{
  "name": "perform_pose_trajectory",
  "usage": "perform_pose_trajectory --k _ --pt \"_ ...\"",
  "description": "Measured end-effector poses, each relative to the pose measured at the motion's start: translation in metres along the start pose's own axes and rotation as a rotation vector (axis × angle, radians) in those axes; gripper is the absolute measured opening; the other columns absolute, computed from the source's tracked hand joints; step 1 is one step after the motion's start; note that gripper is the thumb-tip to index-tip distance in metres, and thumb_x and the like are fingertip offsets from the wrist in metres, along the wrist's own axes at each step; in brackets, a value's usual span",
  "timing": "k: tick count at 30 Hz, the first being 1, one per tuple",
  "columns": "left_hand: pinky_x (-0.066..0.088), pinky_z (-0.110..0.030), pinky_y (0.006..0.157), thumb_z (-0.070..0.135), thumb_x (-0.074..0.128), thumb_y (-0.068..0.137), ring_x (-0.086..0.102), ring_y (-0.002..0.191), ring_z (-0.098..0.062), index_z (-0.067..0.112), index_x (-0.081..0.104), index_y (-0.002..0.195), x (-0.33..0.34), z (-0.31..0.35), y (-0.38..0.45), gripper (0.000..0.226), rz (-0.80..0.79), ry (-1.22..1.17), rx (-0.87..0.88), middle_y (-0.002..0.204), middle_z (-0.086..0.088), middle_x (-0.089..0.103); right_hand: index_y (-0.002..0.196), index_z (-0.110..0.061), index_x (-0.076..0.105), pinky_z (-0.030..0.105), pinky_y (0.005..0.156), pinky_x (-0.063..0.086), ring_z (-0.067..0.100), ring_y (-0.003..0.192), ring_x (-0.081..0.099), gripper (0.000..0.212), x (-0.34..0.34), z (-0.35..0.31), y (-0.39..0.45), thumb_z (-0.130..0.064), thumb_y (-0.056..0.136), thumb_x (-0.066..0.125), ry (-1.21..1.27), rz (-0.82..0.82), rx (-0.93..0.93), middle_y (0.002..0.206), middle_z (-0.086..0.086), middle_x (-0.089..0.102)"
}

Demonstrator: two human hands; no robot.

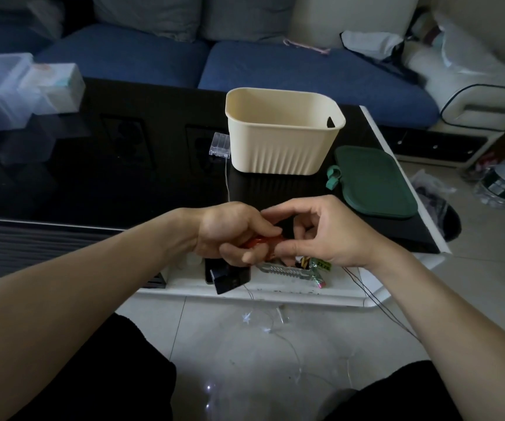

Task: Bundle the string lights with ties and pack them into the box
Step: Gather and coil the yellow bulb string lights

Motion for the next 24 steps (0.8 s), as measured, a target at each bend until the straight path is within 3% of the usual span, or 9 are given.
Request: perform_pose_trajectory --k 2,4,6,10,17,24 --pt "0.018 -0.022 0.041 0.023 0.03 0.103 0.024 0.033 -0.008 0.001 0.073 0.099 0.001 -0.003 0.002 0.049 -0.023 -0.009 -0.006 0.041 0.002 0.037 0.115 -0.023 0.072 0.017 0.053 0.044 0.01 0.058 0.054 0.045 0.0 -0.001 0.001 -0.013 0.074 0.088 0.026 0.013 0.007 0.102 -0.013 0.075" --pt "0.018 -0.021 0.04 0.026 0.034 0.102 0.021 0.035 -0.008 -0.002 0.069 0.108 0.002 -0.004 0.003 0.045 -0.031 -0.03 -0.011 0.043 0.004 0.031 0.105 -0.02 0.074 0.017 0.055 0.044 0.008 0.059 0.054 0.034 0.0 0.004 0.001 -0.016 0.074 0.088 0.033 0.024 0.04 0.086 -0.01 0.075" --pt "0.016 -0.021 0.041 0.03 0.039 0.099 0.019 0.037 -0.008 0.002 0.071 0.103 -0.002 -0.005 0.003 0.043 0.001 -0.038 -0.016 0.045 0.005 0.027 0.095 -0.019 0.073 0.021 0.058 0.047 0.008 0.062 0.056 0.024 -0.001 0.011 0.002 -0.021 0.075 0.087 0.027 0.037 0.081 0.073 -0.007 0.072" --pt "0.022 -0.017 0.039 0.031 0.038 0.102 0.014 0.04 -0.01 0.004 0.069 0.095 -0.009 -0.007 0.003 0.042 0.071 -0.035 -0.047 0.046 0.005 0.024 0.086 -0.02 0.071 0.02 0.059 0.048 0.005 0.063 0.06 0.018 -0.003 0.016 0.002 -0.028 0.078 0.085 -0.025 0.06 0.101 0.067 -0.013 0.069" --pt "0.014 -0.019 0.037 0.025 0.033 0.104 0.017 0.036 -0.006 0.005 0.063 0.092 -0.015 -0.01 0.001 0.038 0.118 -0.062 -0.09 0.044 0.007 0.023 0.083 -0.022 0.077 0.027 0.067 0.054 0.008 0.07 0.068 0.01 -0.023 0.018 -0.001 -0.03 0.08 0.081 -0.084 0.098 0.11 0.076 -0.007 0.075" --pt "0.01 -0.021 0.037 0.028 0.035 0.103 0.014 0.037 -0.008 0.012 0.053 0.082 -0.004 -0.003 0.004 0.032 0.038 -0.137 -0.032 0.046 0.006 0.024 0.08 -0.021 0.073 0.015 0.06 0.046 0.0 0.062 0.059 0.019 -0.039 0.019 -0.004 -0.04 0.082 0.076 -0.12 0.182 0.089 0.069 -0.008 0.069"
Point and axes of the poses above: each hand's wrist, its own y-axis towards the middle knuckle, its own x-axis out of the palm, z = x × y, the point moved 10 cm from there along y, towards the middle knuckle
